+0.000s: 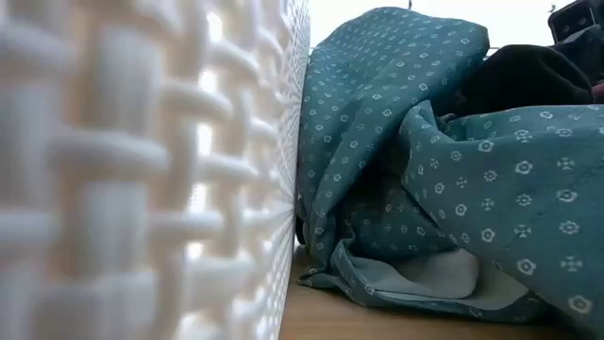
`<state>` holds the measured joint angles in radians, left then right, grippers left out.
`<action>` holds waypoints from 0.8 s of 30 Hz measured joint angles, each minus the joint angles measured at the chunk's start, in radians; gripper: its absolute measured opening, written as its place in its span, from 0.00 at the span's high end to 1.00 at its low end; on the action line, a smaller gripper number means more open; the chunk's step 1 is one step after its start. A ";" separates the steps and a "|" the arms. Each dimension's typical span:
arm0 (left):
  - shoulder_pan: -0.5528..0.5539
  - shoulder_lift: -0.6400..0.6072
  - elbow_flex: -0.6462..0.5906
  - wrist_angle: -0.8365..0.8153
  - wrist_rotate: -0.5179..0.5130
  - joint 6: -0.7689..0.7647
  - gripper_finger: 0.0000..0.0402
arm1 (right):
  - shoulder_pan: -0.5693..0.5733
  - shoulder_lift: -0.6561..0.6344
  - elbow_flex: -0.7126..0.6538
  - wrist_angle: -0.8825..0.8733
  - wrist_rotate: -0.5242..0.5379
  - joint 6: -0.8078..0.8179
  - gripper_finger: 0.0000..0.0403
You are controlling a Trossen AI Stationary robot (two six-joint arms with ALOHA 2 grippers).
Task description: Pick & Place Cloths
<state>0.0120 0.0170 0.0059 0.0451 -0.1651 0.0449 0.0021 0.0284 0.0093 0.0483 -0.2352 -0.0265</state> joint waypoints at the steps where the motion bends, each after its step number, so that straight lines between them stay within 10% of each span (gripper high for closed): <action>1: 0.000 0.000 0.000 0.000 0.000 0.000 0.91 | 0.000 0.000 0.000 0.000 0.000 0.000 0.75; 24: 0.000 0.000 0.000 0.000 0.000 0.000 0.91 | 0.000 0.000 0.000 0.000 0.000 0.000 0.63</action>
<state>0.0120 0.0167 0.0059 0.0452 -0.1654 0.0448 0.0017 0.0288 0.0093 0.0486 -0.2352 -0.0265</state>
